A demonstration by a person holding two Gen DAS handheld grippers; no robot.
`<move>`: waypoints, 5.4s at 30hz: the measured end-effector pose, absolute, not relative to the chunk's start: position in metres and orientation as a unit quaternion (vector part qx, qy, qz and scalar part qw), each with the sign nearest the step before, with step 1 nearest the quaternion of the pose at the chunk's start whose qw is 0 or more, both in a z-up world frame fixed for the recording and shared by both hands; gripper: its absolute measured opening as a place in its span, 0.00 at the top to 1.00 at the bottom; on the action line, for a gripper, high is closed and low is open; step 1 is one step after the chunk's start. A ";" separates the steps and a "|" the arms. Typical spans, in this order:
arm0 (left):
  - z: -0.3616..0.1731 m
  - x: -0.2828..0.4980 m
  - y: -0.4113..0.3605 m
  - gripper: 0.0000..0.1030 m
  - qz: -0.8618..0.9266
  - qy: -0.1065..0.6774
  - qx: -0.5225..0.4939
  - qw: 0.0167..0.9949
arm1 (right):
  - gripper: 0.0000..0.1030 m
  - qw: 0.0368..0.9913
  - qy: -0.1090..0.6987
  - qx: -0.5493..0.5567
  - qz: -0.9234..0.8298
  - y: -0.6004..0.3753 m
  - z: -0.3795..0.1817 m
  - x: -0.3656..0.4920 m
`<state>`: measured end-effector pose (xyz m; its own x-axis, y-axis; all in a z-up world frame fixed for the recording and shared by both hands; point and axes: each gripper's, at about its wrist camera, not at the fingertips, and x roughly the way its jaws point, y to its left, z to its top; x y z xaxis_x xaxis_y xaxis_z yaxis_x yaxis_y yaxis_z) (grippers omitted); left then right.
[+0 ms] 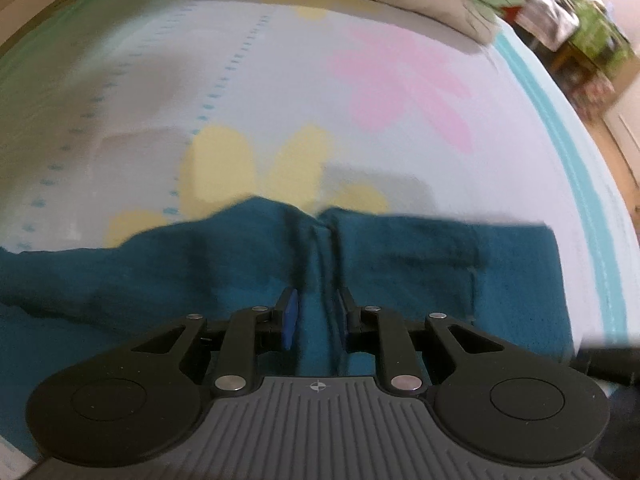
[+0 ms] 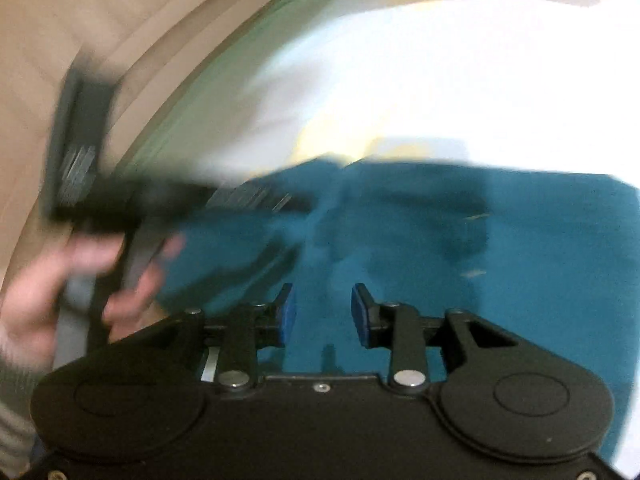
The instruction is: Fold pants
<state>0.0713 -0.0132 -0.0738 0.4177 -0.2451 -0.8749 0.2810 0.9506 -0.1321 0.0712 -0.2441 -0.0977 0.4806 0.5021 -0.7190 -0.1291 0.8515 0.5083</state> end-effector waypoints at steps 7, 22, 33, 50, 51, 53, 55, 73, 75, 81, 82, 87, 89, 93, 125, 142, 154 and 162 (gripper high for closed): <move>-0.105 0.048 -0.049 0.80 -0.196 0.550 0.086 0.807 | 0.62 0.833 0.481 0.272 0.022 -0.322 -0.134 0.117; -0.127 -0.001 -0.055 0.80 -0.198 0.533 0.151 0.808 | 0.91 0.829 0.422 0.366 -0.027 -0.345 -0.186 0.129; -0.124 -0.001 -0.002 0.80 -0.155 0.589 0.035 0.792 | 0.69 0.837 0.398 0.376 -0.004 -0.355 -0.167 0.107; -0.076 0.002 0.047 0.80 -0.102 0.567 -0.010 0.817 | 0.61 0.810 0.463 0.290 0.214 -0.227 -0.132 0.051; -0.070 0.002 0.051 0.80 -0.101 0.560 -0.014 0.822 | 0.61 0.808 0.467 0.280 0.223 -0.216 -0.132 0.049; -0.061 0.002 0.051 0.80 -0.096 0.547 -0.016 0.831 | 0.61 0.808 0.478 0.256 0.232 -0.196 -0.133 0.043; -0.051 0.003 0.055 0.80 -0.090 0.534 -0.017 0.840 | 0.61 0.798 0.502 0.239 0.233 -0.182 -0.141 0.039; 0.072 0.009 0.158 0.80 -0.077 0.392 -0.075 0.914 | 0.64 0.783 0.542 0.217 0.216 -0.169 -0.159 0.034; 0.072 0.014 0.174 0.80 -0.055 0.393 -0.058 0.916 | 0.64 0.782 0.546 0.209 0.217 -0.168 -0.157 0.035; 0.032 0.040 0.230 0.80 0.007 0.425 -0.053 0.904 | 0.64 0.780 0.557 0.190 0.213 -0.158 -0.153 0.039; 0.022 0.044 0.237 0.80 0.010 0.435 -0.060 0.899 | 0.64 0.779 0.560 0.188 0.212 -0.157 -0.153 0.040; -0.036 0.061 0.264 0.80 0.035 0.475 -0.072 0.876 | 0.63 0.777 0.572 0.165 0.207 -0.144 -0.151 0.046; -0.056 0.064 0.269 0.80 0.028 0.487 -0.088 0.869 | 0.62 0.775 0.576 0.155 0.205 -0.139 -0.151 0.049; -0.086 0.061 0.276 0.80 -0.001 0.503 -0.128 0.855 | 0.56 0.770 0.585 0.148 0.206 -0.130 -0.150 0.053; -0.125 0.030 0.269 0.31 -0.040 0.494 -0.080 0.865 | 0.45 0.768 0.592 0.117 0.214 -0.118 -0.146 0.057; -0.123 0.059 0.252 0.68 -0.021 0.490 -0.093 0.866 | 0.40 0.767 0.586 0.132 0.226 -0.127 -0.150 0.055; -0.034 0.072 0.231 0.90 -0.076 0.461 -0.074 0.881 | 0.57 0.804 0.517 0.186 0.230 -0.171 -0.116 0.054; 0.018 0.061 0.177 0.90 -0.128 0.421 -0.035 0.897 | 0.57 0.828 0.481 0.186 0.219 -0.164 -0.126 0.115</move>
